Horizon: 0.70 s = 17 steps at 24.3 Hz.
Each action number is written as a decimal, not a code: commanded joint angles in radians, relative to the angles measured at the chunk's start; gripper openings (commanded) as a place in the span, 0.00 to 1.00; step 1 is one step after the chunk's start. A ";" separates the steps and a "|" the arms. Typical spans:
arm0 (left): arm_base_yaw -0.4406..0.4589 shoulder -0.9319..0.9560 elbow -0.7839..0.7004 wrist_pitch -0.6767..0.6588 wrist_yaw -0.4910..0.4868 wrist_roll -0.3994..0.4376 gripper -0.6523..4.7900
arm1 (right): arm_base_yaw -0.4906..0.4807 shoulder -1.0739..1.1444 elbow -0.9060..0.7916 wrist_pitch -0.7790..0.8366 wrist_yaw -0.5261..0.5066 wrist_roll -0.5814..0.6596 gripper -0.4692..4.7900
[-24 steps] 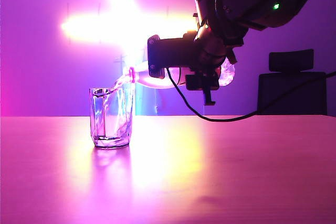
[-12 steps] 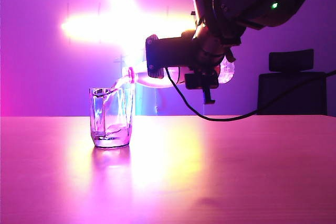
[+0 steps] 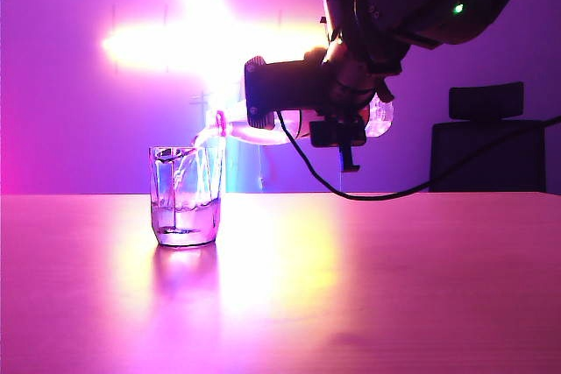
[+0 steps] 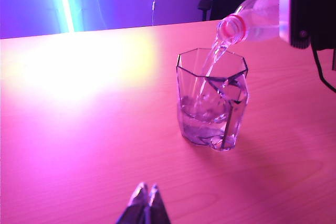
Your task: Pick up the mineral water bottle on the table and pour water into the mug until it's half full.
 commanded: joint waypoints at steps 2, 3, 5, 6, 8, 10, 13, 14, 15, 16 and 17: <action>-0.001 0.002 0.004 0.013 0.000 -0.003 0.12 | 0.003 -0.013 0.009 0.047 0.004 0.032 0.52; -0.001 0.002 0.004 0.013 0.000 -0.003 0.12 | 0.004 -0.013 0.009 0.046 0.008 0.068 0.50; -0.001 0.002 0.004 0.013 0.000 -0.003 0.12 | 0.013 -0.016 0.009 0.024 0.011 0.125 0.46; -0.001 0.002 0.004 0.013 0.001 -0.003 0.12 | 0.016 -0.018 0.009 0.011 0.010 0.150 0.46; -0.001 0.002 0.004 0.013 0.000 -0.003 0.12 | 0.029 -0.020 0.009 -0.008 0.007 0.231 0.46; -0.001 0.002 0.004 0.013 0.000 -0.003 0.12 | 0.040 -0.020 0.009 -0.018 0.008 0.280 0.46; -0.001 0.002 0.004 0.013 0.000 -0.003 0.12 | 0.048 -0.035 0.007 -0.047 0.027 0.402 0.46; -0.001 0.002 0.004 0.013 0.001 -0.003 0.12 | 0.048 -0.043 0.006 -0.060 0.028 0.429 0.46; -0.001 0.002 0.004 0.013 0.000 -0.003 0.12 | 0.048 -0.064 0.005 -0.097 0.025 0.518 0.46; -0.001 0.002 0.004 0.013 0.000 -0.003 0.12 | 0.047 -0.079 0.004 -0.119 0.024 0.576 0.46; -0.001 0.002 0.004 0.013 0.000 -0.003 0.12 | 0.045 -0.105 -0.005 -0.140 0.011 0.688 0.47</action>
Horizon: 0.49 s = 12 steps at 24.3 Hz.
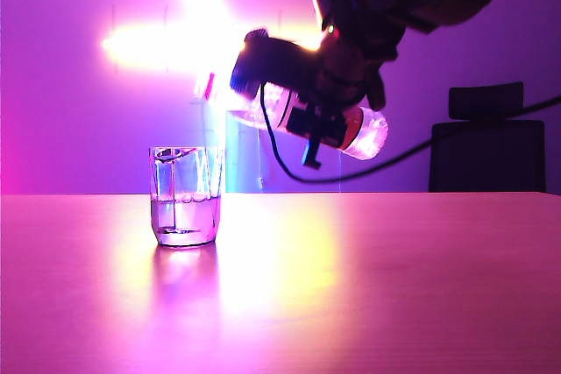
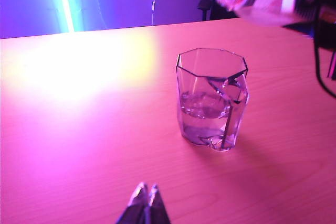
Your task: Pick up the mineral water bottle on the table and pour water into the mug until it's half full.
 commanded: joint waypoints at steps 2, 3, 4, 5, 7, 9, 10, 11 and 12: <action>-0.001 0.002 0.004 0.014 0.000 -0.003 0.12 | -0.011 -0.112 -0.048 -0.013 -0.061 0.400 0.47; -0.001 0.002 0.004 0.013 0.000 -0.003 0.12 | -0.018 -0.138 -0.074 -0.013 -0.092 0.473 0.47; -0.001 0.002 0.004 0.013 0.000 -0.003 0.12 | -0.036 -0.185 -0.129 -0.011 -0.150 0.610 0.47; -0.001 0.002 0.004 0.013 0.000 -0.003 0.12 | -0.048 -0.205 -0.156 -0.008 -0.181 0.665 0.47; -0.001 0.002 0.004 0.013 0.000 -0.003 0.12 | -0.096 -0.254 -0.261 0.062 -0.267 0.813 0.47; -0.001 0.002 0.004 0.013 0.001 -0.003 0.12 | -0.153 -0.266 -0.360 0.190 -0.329 0.964 0.46; -0.001 0.002 0.004 0.013 0.001 -0.003 0.12 | -0.178 -0.265 -0.393 0.232 -0.361 1.021 0.46; -0.001 0.002 0.004 0.013 0.000 -0.003 0.12 | -0.197 -0.260 -0.416 0.263 -0.391 1.061 0.46; -0.001 0.002 0.004 0.013 0.000 -0.003 0.12 | -0.213 -0.253 -0.435 0.295 -0.414 1.090 0.46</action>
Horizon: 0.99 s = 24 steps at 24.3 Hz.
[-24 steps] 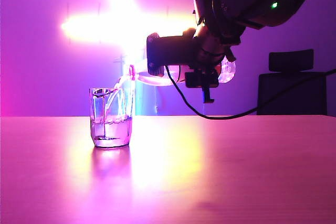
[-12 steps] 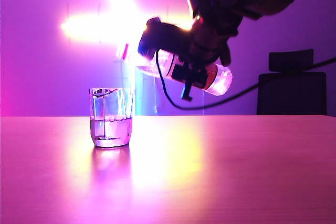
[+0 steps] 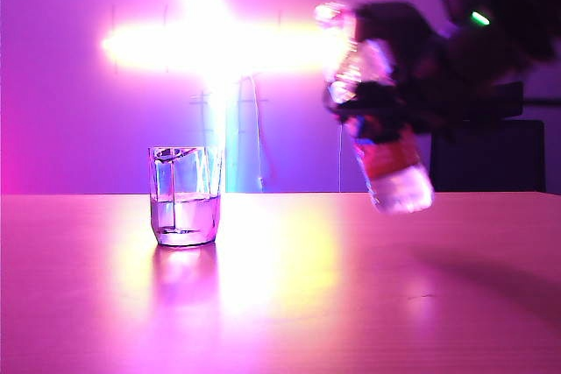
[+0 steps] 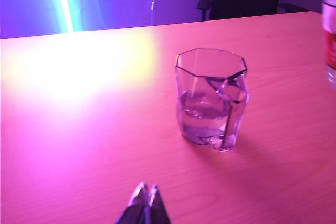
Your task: Pick up the mineral water bottle on the table and pour water into the mug until it's half full.
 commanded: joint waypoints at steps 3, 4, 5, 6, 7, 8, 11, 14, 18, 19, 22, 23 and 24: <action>-0.001 0.002 0.004 0.013 0.001 -0.003 0.12 | -0.087 0.059 -0.098 0.335 -0.120 0.204 0.46; -0.001 0.002 0.004 0.013 0.001 -0.003 0.12 | -0.092 0.076 -0.098 0.353 -0.124 0.204 0.46; -0.001 0.002 0.004 0.013 0.001 -0.003 0.12 | -0.097 0.092 -0.098 0.365 -0.137 0.208 0.47; -0.001 0.002 0.004 0.013 0.001 -0.003 0.12 | -0.098 0.106 -0.098 0.375 -0.138 0.210 0.47; -0.001 0.002 0.004 0.013 0.001 -0.003 0.12 | -0.098 0.117 -0.098 0.376 -0.139 0.219 0.47; -0.001 0.002 0.004 0.013 0.001 -0.003 0.12 | -0.098 0.130 -0.098 0.379 -0.139 0.227 0.47; 0.000 0.002 0.004 0.013 0.001 -0.003 0.12 | -0.098 0.150 -0.098 0.380 -0.155 0.228 0.47; 0.002 0.002 0.004 0.013 0.001 -0.003 0.12 | -0.098 0.151 -0.100 0.381 -0.167 0.228 0.56; 0.002 0.002 0.004 0.013 0.001 -0.003 0.12 | -0.098 0.150 -0.117 0.382 -0.167 0.229 0.73; 0.002 0.002 0.004 0.013 0.001 -0.003 0.12 | -0.098 0.150 -0.124 0.382 -0.167 0.232 0.73; 0.002 0.002 0.004 0.013 0.001 -0.003 0.12 | -0.098 0.148 -0.151 0.389 -0.177 0.243 0.85; 0.002 0.002 0.004 0.013 0.001 -0.003 0.12 | -0.098 0.147 -0.166 0.402 -0.182 0.253 0.94; 0.002 0.002 0.004 0.013 0.001 -0.003 0.12 | -0.098 0.143 -0.182 0.415 -0.181 0.259 0.99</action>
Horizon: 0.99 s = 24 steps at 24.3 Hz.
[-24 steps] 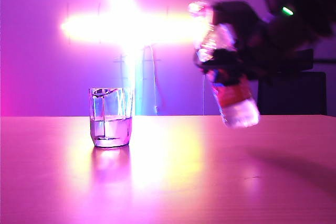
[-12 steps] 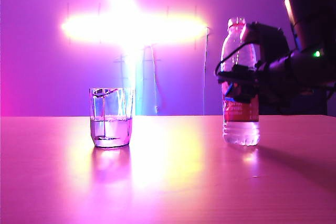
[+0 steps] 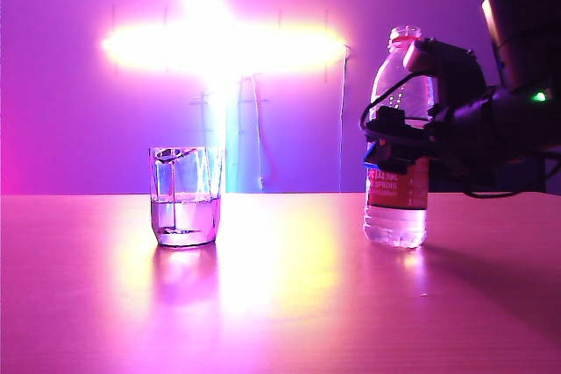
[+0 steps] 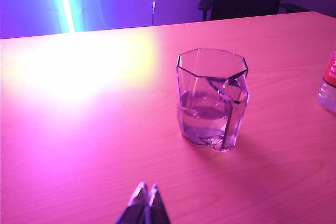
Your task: Pick up the mineral water bottle on the table and pour water into the mug until it's half full.
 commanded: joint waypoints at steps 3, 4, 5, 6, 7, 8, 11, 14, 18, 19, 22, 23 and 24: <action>0.000 0.002 0.004 0.013 0.001 -0.003 0.12 | 0.007 -0.056 -0.121 0.071 -0.020 0.052 1.00; 0.000 0.002 0.004 0.013 0.000 -0.003 0.12 | 0.007 -0.087 -0.154 0.087 -0.024 0.062 1.00; 0.000 0.002 0.004 0.013 0.000 -0.003 0.12 | 0.007 -0.112 -0.175 0.091 -0.028 0.076 1.00; 0.001 0.002 0.004 0.013 0.000 -0.003 0.12 | 0.007 -0.136 -0.193 0.090 -0.032 0.078 1.00; 0.005 0.002 0.004 0.013 0.002 -0.003 0.12 | 0.007 -0.163 -0.211 0.090 -0.036 0.078 1.00; 0.015 0.002 0.004 0.013 0.007 -0.003 0.12 | 0.007 -0.200 -0.237 0.090 -0.036 0.079 1.00; 0.071 0.002 0.004 0.013 0.008 -0.003 0.12 | 0.007 -0.317 -0.310 0.090 -0.038 0.085 1.00; 0.185 0.002 0.004 0.013 0.008 -0.003 0.12 | 0.007 -0.504 -0.392 0.047 -0.038 0.119 1.00; 0.301 0.002 0.004 0.013 0.004 -0.003 0.12 | 0.007 -0.733 -0.411 -0.175 -0.103 0.149 0.60; 0.323 0.002 0.004 0.013 0.004 -0.003 0.12 | 0.007 -0.769 -0.411 -0.212 -0.122 0.149 0.49; 0.389 0.002 0.004 0.013 0.004 -0.003 0.12 | 0.007 -0.927 -0.411 -0.350 -0.168 0.149 0.08; 0.401 0.002 0.004 0.013 0.003 -0.003 0.12 | 0.007 -0.966 -0.411 -0.379 -0.167 0.149 0.07; 0.412 0.002 0.004 0.013 0.003 -0.003 0.12 | 0.006 -1.004 -0.411 -0.407 -0.166 0.149 0.07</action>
